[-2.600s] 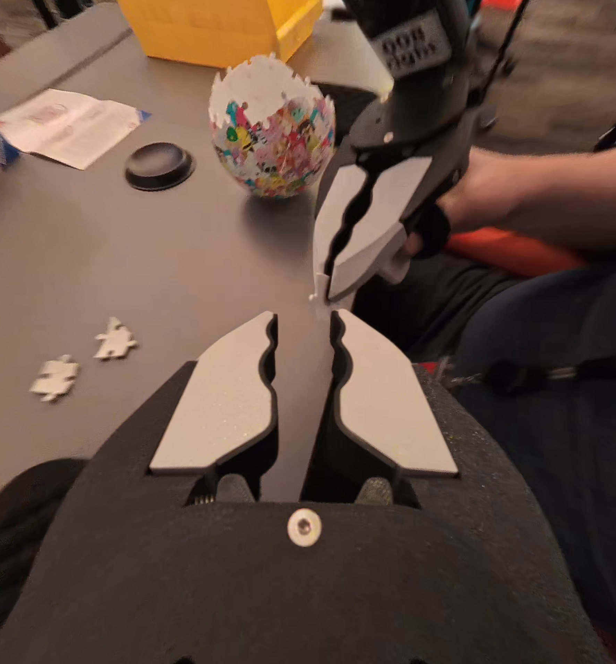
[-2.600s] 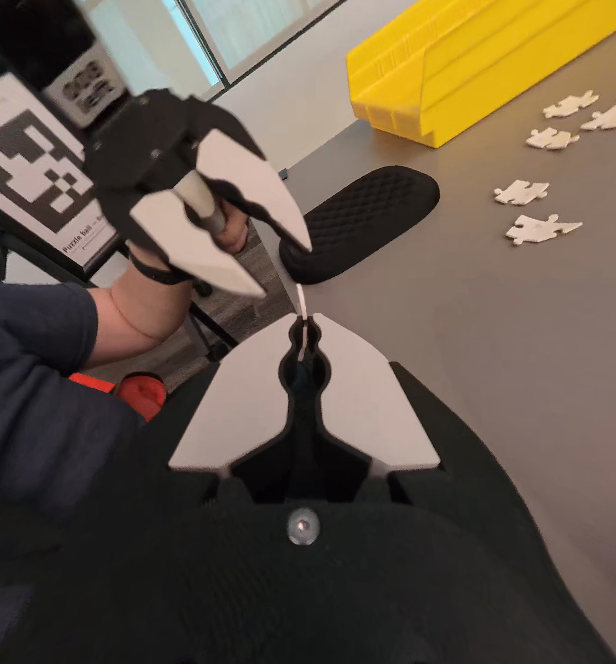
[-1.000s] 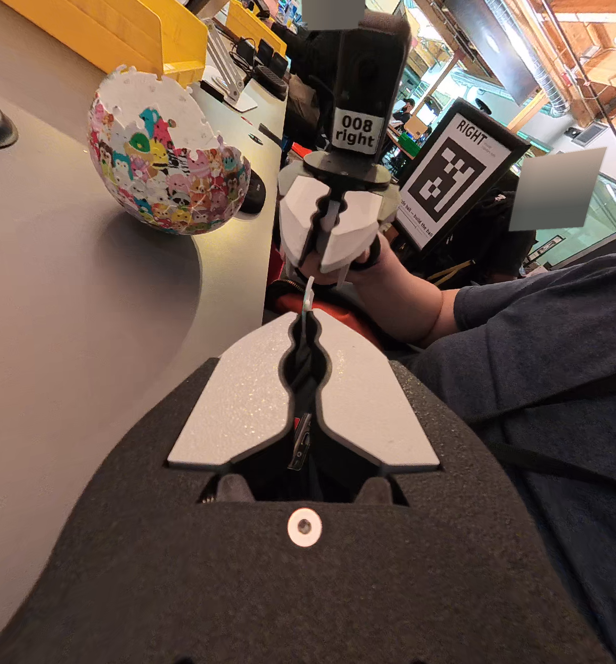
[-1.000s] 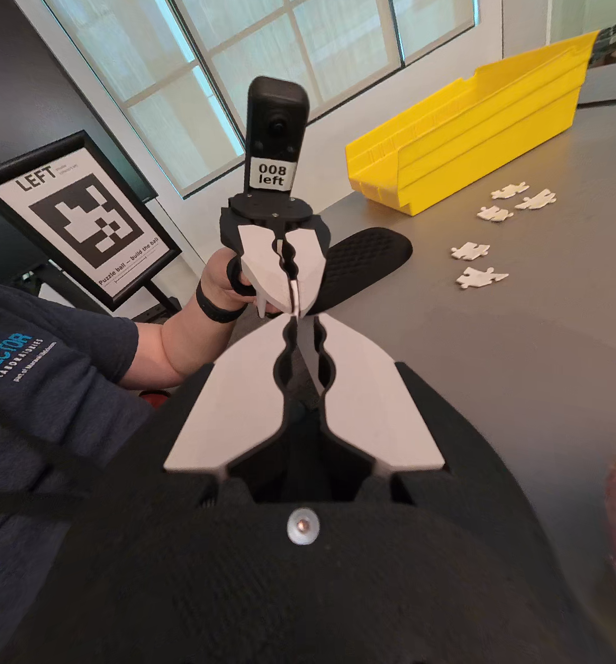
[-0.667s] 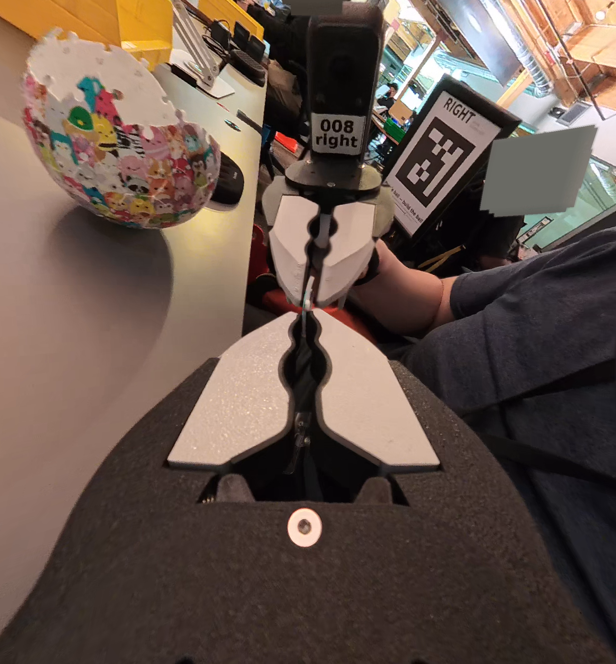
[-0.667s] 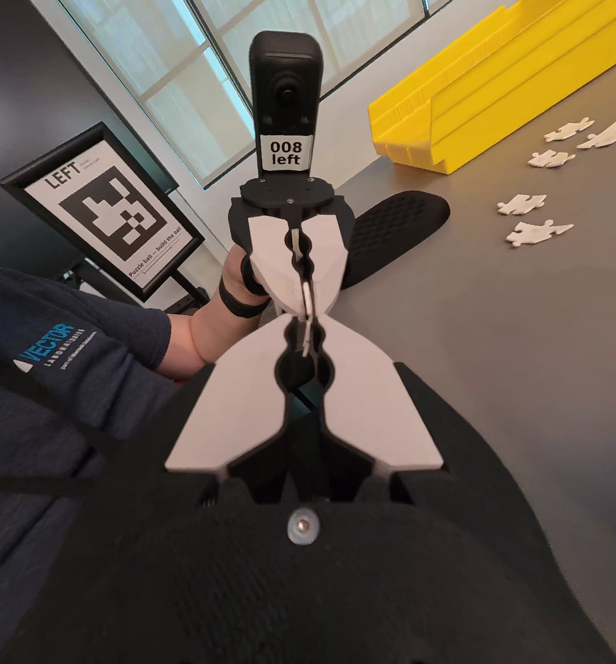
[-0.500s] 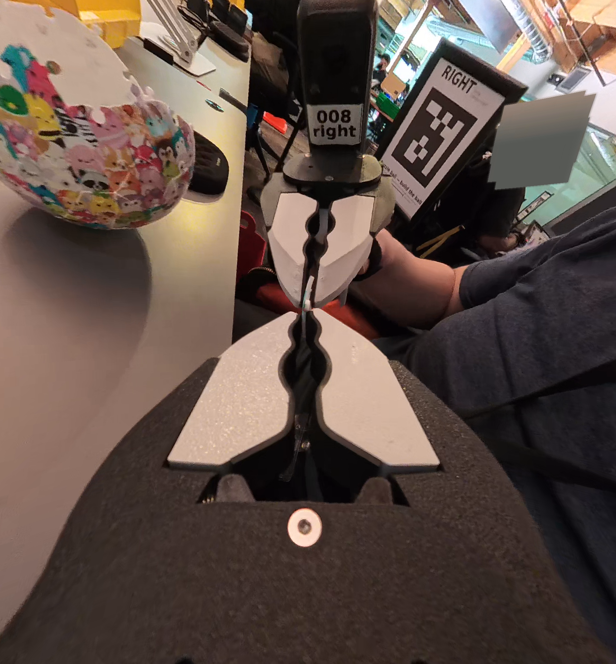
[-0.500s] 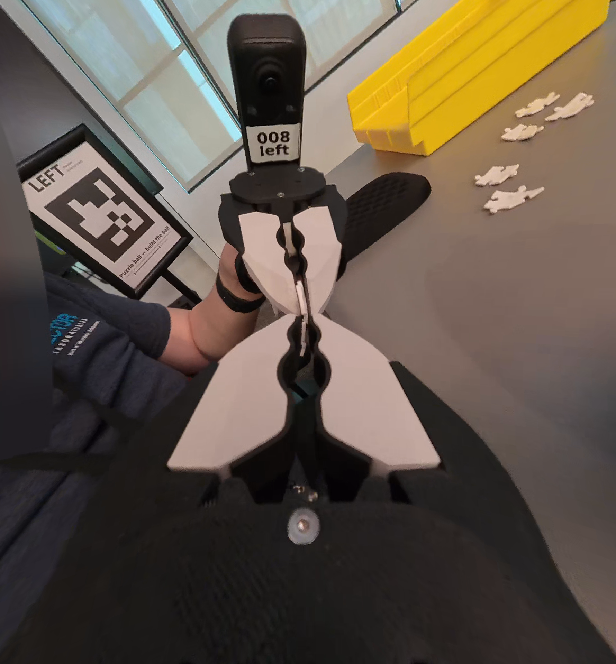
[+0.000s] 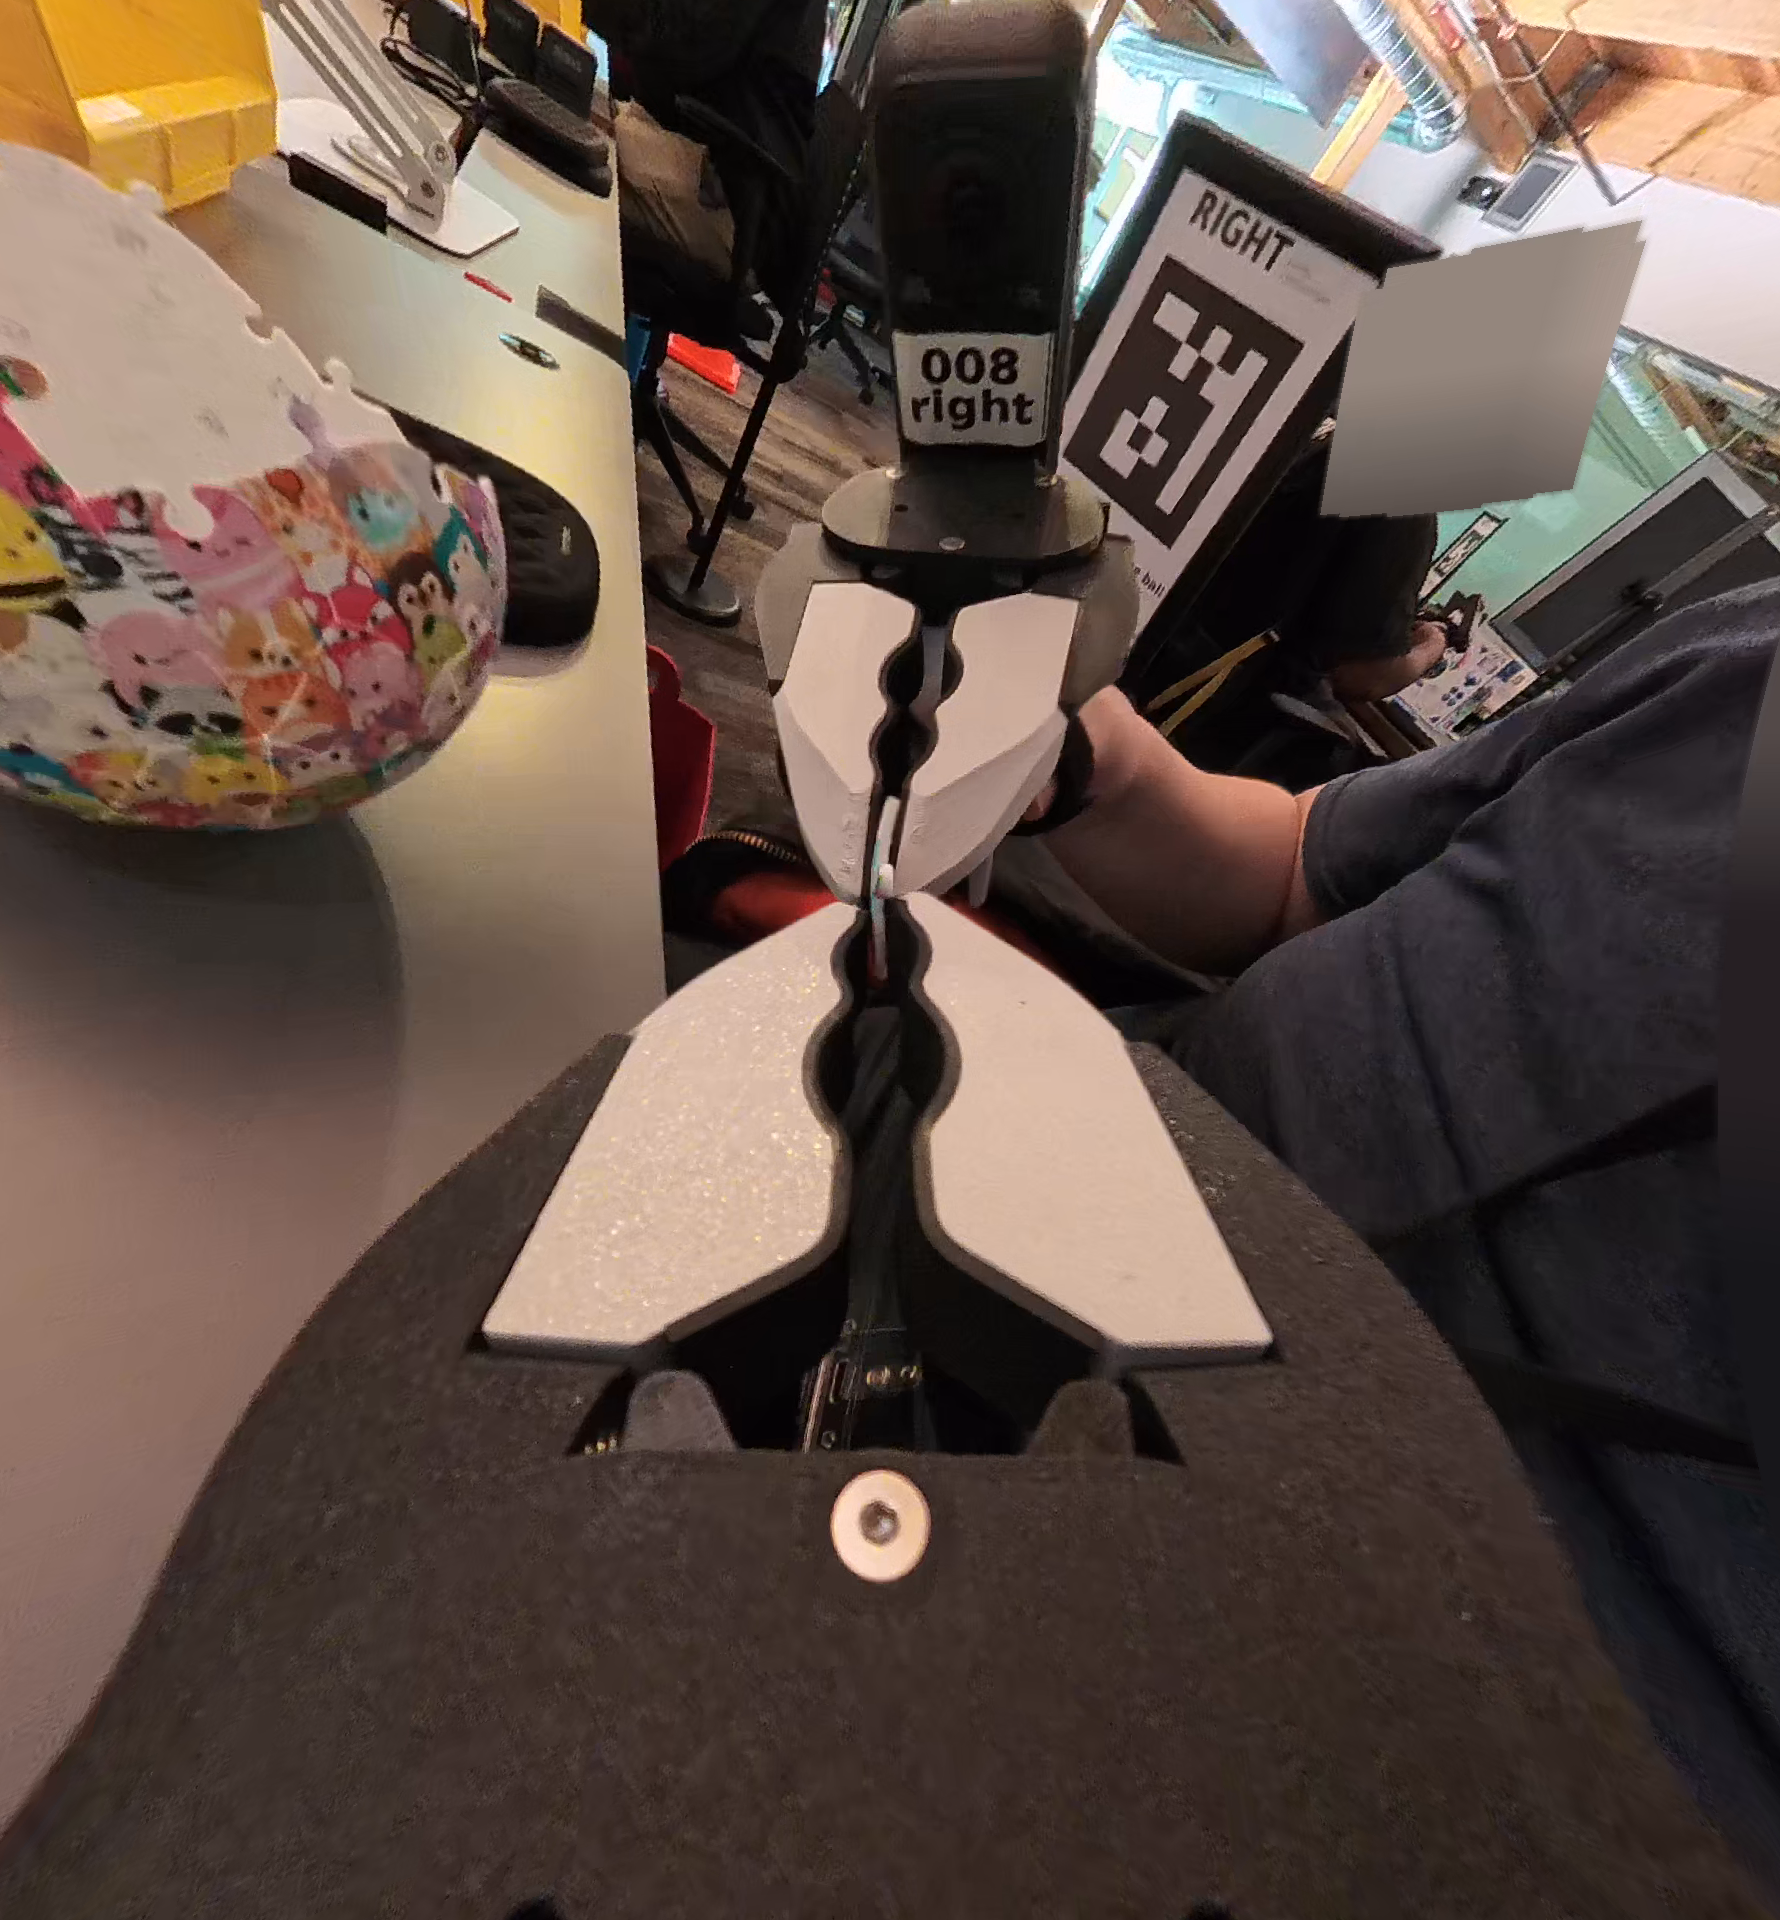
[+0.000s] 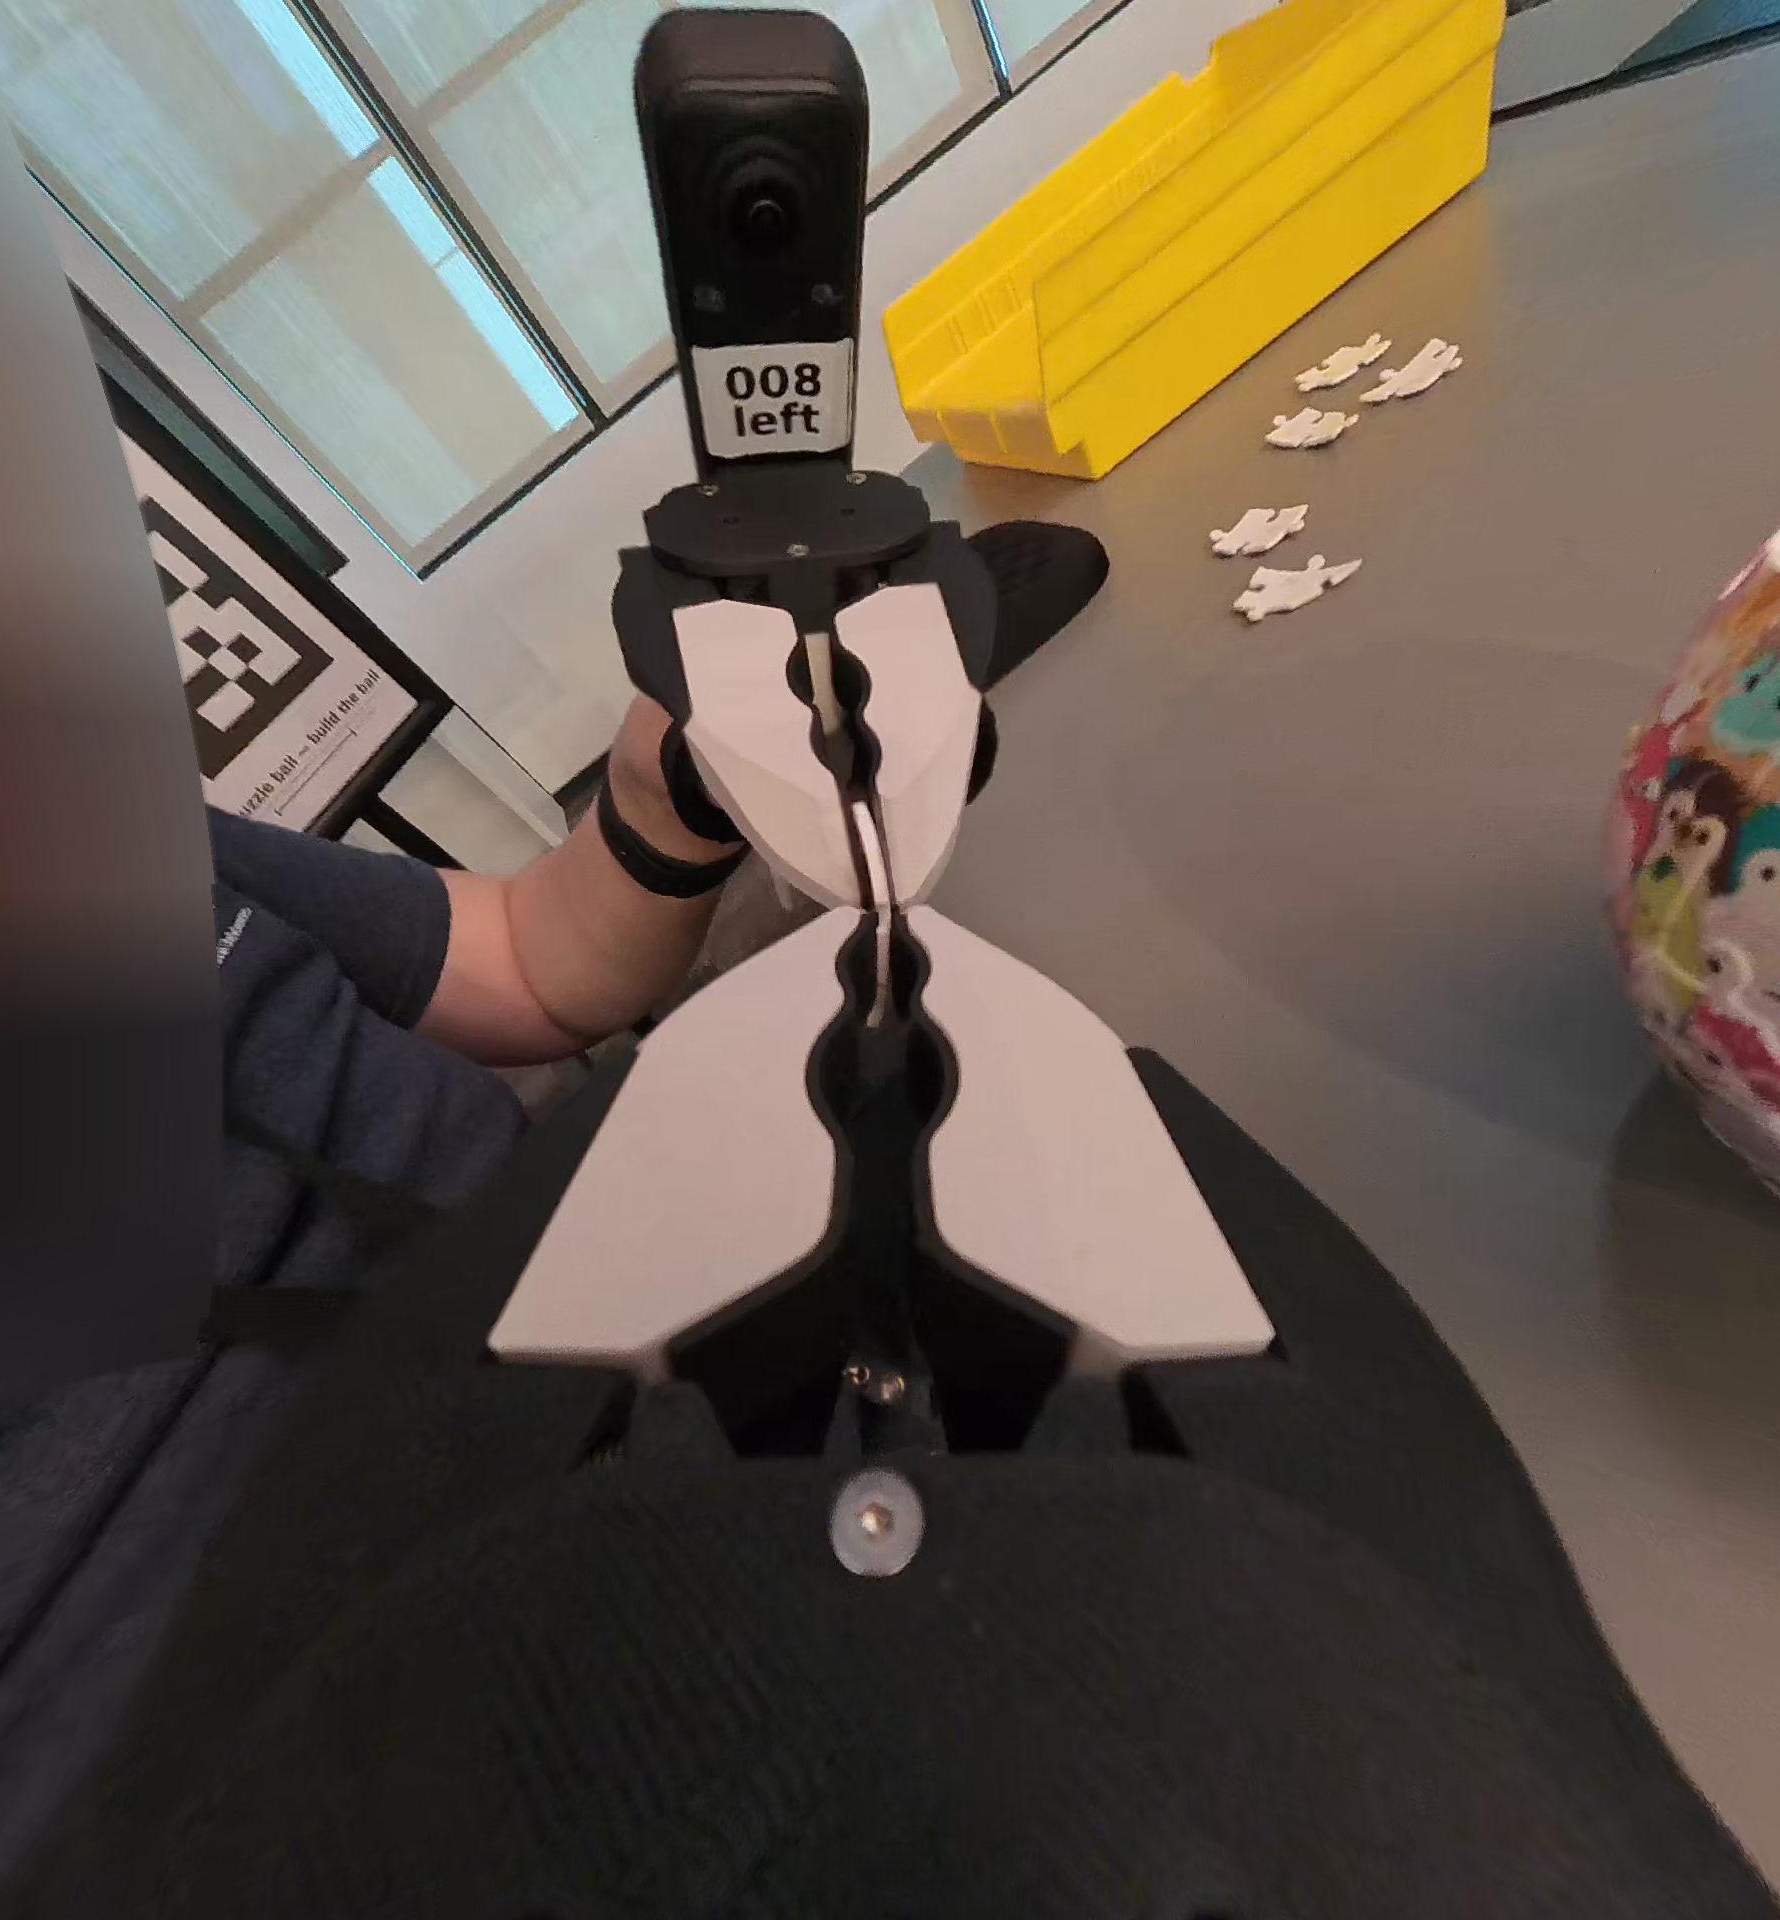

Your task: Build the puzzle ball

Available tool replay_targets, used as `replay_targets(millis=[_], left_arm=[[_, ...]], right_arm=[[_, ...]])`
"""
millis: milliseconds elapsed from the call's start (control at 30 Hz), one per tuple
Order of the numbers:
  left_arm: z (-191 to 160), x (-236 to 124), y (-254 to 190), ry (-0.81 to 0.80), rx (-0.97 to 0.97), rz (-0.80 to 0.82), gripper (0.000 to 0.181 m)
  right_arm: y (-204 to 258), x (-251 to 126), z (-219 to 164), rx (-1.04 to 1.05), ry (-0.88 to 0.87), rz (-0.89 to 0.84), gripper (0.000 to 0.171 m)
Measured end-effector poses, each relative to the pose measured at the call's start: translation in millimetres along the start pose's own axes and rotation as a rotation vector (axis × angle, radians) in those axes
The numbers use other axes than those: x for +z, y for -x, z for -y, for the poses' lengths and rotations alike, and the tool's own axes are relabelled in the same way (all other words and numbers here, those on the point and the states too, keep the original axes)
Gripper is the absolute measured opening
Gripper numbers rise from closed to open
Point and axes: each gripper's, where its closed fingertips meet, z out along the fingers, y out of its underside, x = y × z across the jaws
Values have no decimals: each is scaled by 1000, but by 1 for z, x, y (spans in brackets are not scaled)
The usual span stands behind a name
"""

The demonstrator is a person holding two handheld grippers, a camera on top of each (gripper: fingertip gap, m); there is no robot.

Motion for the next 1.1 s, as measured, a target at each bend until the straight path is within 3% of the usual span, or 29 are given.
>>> replay_targets(millis=[100, 233, 267, 300, 367, 500, 667, 867, 1100], left_arm=[[26, -17, 9, -32, 46, 42, 20], [120, -74, 44, -159, 364, 280, 19], [143, -80, 52, -169, 441, 302, 11], [161, -78, 61, -149, 480, 290, 10], [179, -59, 75, -60, 479, 158, 14], [188, -2, 109, 60, 619, 2, 24], [164, 53, 127, 277, 775, -159, 29], [162, 71, 125, 323, 860, -316, 31], [149, 85, 134, 392, 910, -332, 35]], right_arm=[[-12, -11, 12, -5, 16, -71, 3], [-41, -74, 86, -196, 68, -393, 3], [-57, -92, 102, -246, 104, -515, 3], [-74, -105, 113, -267, 120, -611, 3], [-96, -111, 114, -221, 160, -642, 3], [-120, -115, 105, -246, 181, -750, 3], [-128, -114, 106, -302, 126, -825, 3], [-142, -107, 94, -332, 176, -892, 4], [-155, -109, 87, -364, 218, -985, 4]])
